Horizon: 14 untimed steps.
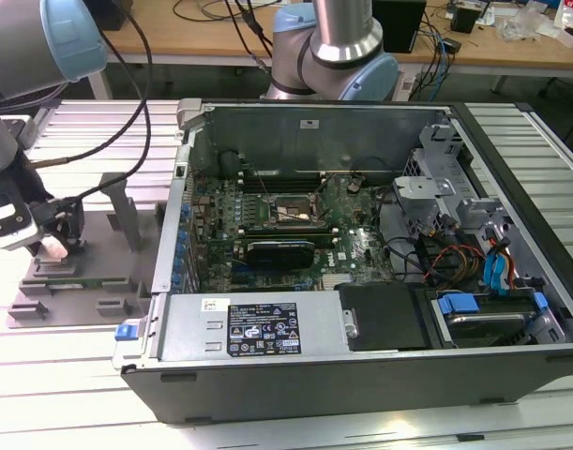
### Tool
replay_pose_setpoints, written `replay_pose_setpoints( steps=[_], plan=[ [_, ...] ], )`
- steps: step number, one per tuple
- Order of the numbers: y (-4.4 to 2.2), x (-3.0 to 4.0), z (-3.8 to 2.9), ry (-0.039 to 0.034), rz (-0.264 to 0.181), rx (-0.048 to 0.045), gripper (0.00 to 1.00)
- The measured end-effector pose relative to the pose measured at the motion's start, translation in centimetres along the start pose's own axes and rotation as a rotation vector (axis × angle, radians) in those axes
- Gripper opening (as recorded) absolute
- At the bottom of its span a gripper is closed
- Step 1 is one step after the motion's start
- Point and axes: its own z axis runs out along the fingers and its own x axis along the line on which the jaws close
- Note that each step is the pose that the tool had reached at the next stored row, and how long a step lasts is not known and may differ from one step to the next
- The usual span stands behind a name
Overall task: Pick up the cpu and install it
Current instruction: 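Pick up the cpu and move it towards the insertion slot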
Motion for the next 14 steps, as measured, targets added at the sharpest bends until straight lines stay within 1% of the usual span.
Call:
replay_pose_setpoints(
  steps=[1,2,4,7,9,12,14],
  plan=[
    [0.04,-0.01,-0.47,-0.0002,0.0,-0.0001,0.55],
    [0.06,-0.02,-0.73,-0.0001,0.0,-0.0001,0.55],
    [0.14,-0.04,-1.59,-0.0001,0.0,-0.0001,0.55],
    [0.23,-0.06,-2.66,-0.0001,0.0,-0.0001,0.55],
    [0.25,-0.07,-3.07,-0.0001,0.0,0.0,0.55],
    [0.39,-0.1,-4.3,-0.0001,0.0,-0.0001,0.55],
    [0.49,-0.12,-4.81,-0.0001,0.0,0.0,0.55]
  ],
)
